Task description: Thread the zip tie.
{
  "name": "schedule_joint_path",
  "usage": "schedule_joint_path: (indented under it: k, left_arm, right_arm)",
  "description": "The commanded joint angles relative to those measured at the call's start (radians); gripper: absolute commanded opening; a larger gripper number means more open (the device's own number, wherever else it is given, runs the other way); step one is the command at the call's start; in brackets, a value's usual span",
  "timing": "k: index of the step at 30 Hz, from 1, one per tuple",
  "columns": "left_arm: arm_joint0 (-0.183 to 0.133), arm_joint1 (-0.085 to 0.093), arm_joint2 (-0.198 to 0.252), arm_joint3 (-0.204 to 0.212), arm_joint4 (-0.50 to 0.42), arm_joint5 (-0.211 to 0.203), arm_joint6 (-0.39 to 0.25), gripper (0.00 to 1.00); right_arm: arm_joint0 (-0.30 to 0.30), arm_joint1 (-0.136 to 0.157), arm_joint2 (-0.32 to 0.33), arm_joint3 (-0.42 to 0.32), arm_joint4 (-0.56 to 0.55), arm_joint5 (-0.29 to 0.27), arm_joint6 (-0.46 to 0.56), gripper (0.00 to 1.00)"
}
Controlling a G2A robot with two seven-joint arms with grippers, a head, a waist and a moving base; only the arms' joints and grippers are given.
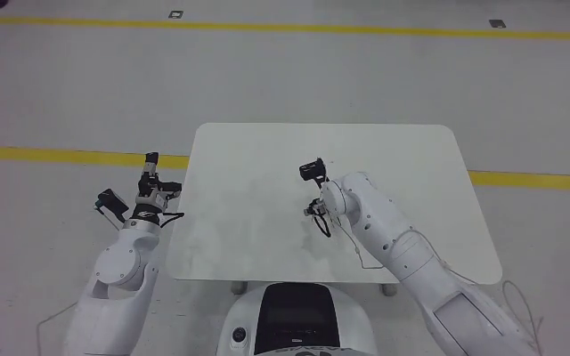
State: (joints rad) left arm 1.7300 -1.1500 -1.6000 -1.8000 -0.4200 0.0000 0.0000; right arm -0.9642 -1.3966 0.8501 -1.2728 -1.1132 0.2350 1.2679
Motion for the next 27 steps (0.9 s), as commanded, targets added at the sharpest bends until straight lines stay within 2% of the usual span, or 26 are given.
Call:
schedule_joint_path:
  k: [1,5,11,13,14,17,19,23,27]
  left_arm:
    - [0.000,0.000,0.000,0.000,0.000,0.000,0.000,1.00]
    - [0.000,0.000,0.000,0.000,0.000,0.000,0.000,1.00]
    - [0.000,0.000,0.000,0.000,0.000,0.000,0.000,1.00]
    - [0.000,0.000,0.000,0.000,0.000,0.000,0.000,1.00]
    - [0.000,0.000,0.000,0.000,0.000,0.000,0.000,1.00]
    - [0.000,0.000,0.000,0.000,0.000,0.000,0.000,1.00]
    - [0.000,0.000,0.000,0.000,0.000,0.000,0.000,1.00]
    - [0.000,0.000,0.000,0.000,0.000,0.000,0.000,1.00]
    - [0.000,0.000,0.000,0.000,0.000,0.000,0.000,1.00]
  right_arm:
    - [0.000,0.000,0.000,0.000,0.000,0.000,0.000,1.00]
    - [-0.015,0.003,0.007,-0.003,-0.003,-0.019,-0.029,1.00]
    - [-0.034,0.011,0.033,-0.042,-0.018,-0.036,-0.017,1.00]
    - [-0.043,0.015,0.044,-0.056,-0.026,-0.039,-0.010,0.72]
    - [-0.047,0.016,0.048,-0.063,-0.029,-0.040,-0.006,0.54]
    - [-0.058,0.020,0.061,-0.081,-0.039,-0.043,0.003,0.32]
    - [-0.066,0.023,0.067,-0.093,-0.047,-0.045,0.006,0.27]
    - [-0.077,0.025,0.075,-0.105,-0.060,-0.051,0.006,0.24]
    - [-0.078,0.024,0.074,-0.086,-0.068,-0.059,-0.009,0.19]
